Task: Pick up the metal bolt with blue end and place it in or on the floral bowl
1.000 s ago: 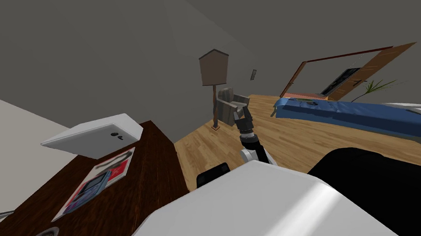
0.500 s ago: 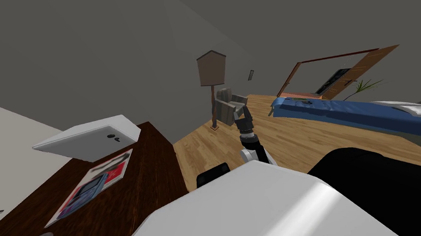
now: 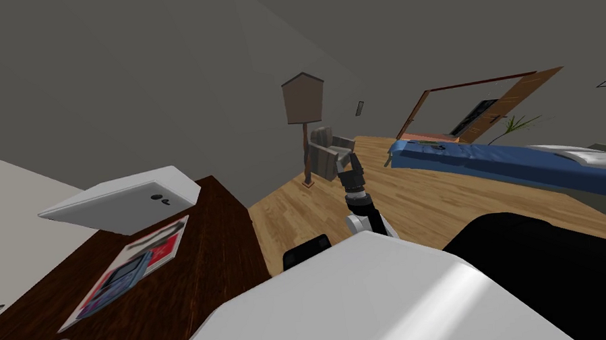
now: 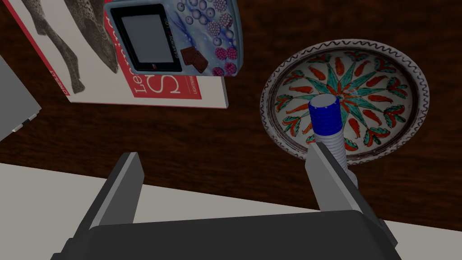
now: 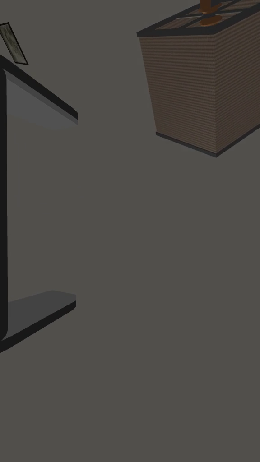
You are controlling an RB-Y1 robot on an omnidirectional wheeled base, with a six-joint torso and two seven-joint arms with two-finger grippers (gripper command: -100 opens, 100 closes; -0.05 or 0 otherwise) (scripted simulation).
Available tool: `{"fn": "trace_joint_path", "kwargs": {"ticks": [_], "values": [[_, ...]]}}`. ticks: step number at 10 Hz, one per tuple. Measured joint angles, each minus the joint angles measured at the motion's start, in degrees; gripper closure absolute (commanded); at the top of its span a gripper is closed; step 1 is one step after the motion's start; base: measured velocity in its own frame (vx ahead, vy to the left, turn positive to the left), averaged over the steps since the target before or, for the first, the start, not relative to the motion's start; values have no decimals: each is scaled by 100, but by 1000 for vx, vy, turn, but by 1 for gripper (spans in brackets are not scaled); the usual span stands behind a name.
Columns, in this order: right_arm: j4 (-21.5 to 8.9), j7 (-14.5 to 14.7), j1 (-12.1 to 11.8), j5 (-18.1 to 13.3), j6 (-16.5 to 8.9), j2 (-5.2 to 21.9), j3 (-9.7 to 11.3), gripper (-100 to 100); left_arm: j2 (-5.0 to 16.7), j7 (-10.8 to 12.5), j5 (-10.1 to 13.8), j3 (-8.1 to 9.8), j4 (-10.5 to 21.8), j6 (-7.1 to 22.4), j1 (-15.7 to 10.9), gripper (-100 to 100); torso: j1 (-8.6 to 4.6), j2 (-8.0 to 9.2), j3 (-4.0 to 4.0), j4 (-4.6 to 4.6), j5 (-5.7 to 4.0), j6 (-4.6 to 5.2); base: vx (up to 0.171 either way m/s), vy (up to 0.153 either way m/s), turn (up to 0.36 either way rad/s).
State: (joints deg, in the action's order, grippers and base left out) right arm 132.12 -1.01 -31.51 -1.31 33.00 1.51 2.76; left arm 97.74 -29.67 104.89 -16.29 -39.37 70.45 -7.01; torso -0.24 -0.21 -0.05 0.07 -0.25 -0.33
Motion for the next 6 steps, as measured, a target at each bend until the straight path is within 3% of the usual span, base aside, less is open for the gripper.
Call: {"fn": "trace_joint_path", "kwargs": {"ticks": [1, 4, 6], "values": [[0, 0, -1, 0, 0, 0, 0, 0, -194, 49, -227, 33, 143, 104, -267, -100, 2, -3, -1, 0, 0, -3, -22, -2, -10], [0, 0, -1, 0, 0, 0, 0, 0, -251, 115, -621, 94, 86, 87, -494, -100, 5, -7, -3, 0, -1, -5, 3, 2, 14], [0, 0, -1, 0, 0, 0, 0, 0, -266, 99, -716, 79, 118, 106, -556, -100, 3, -5, -2, 0, -1, -4, -6, -3, -19]]}}
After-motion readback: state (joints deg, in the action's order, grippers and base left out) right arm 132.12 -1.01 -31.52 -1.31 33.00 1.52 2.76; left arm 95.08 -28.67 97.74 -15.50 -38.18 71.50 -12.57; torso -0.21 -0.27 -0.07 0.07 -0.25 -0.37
